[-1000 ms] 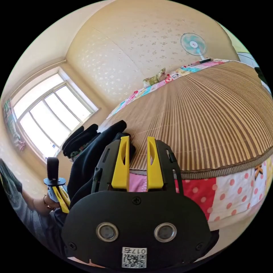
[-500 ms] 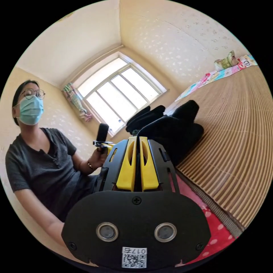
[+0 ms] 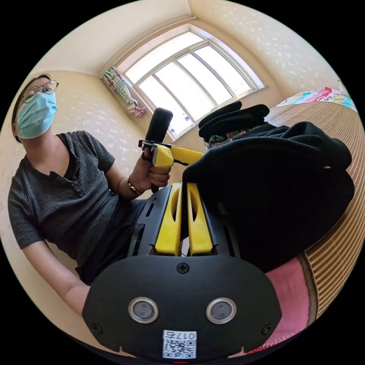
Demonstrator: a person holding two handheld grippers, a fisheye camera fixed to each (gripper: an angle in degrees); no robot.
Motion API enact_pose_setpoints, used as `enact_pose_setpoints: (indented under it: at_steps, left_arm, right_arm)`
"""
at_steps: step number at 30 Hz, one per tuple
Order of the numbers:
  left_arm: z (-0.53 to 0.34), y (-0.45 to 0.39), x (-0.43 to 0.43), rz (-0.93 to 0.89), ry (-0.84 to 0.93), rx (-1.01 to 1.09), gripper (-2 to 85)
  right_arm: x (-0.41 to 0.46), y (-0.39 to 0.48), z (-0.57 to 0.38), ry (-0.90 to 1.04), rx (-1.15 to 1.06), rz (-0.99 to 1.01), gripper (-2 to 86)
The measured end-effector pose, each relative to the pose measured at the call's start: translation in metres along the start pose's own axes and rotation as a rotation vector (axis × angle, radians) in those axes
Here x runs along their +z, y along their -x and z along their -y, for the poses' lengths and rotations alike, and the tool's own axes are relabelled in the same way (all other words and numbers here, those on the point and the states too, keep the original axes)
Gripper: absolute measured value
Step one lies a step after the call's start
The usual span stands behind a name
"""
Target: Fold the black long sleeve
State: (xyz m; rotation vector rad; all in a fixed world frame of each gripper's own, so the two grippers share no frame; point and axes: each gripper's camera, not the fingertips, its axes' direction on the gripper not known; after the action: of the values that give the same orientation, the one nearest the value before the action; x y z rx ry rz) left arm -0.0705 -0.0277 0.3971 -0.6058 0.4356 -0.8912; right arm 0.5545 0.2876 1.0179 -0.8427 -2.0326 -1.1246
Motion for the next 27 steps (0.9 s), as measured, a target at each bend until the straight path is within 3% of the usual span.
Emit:
enact_pose_setpoints:
  at_steps: [8, 12, 14, 18, 23, 27]
  left_arm:
    - [0.023, -0.026, 0.056, 0.291, 0.129, 0.168, 16.0]
    - [0.019, 0.02, 0.085, 0.318, 0.21, 0.13, 8.5]
    - [0.011, 0.05, 0.08, 0.239, 0.199, 0.134, 5.6]
    - [-0.012, 0.14, 0.036, -0.278, 0.081, 0.234, 4.3]
    - [-0.062, 0.187, -0.042, -0.603, -0.151, 0.599, 3.9]
    - [-0.107, 0.231, -0.098, -0.902, -0.435, 0.884, 3.4]
  right_arm:
    - [0.027, 0.002, 0.003, -0.029, 0.039, 0.086, 2.2]
    - [0.052, 0.013, 0.006, 0.027, 0.029, 0.067, 2.0]
    - [0.053, 0.015, 0.006, 0.046, 0.026, 0.086, 2.1]
    - [0.027, 0.034, 0.006, -0.01, -0.086, 0.268, 1.8]
    - [-0.008, 0.087, 0.001, -0.189, -0.288, 0.385, 0.9]
    - [-0.022, 0.129, -0.01, -0.28, -0.343, 0.248, 0.7]
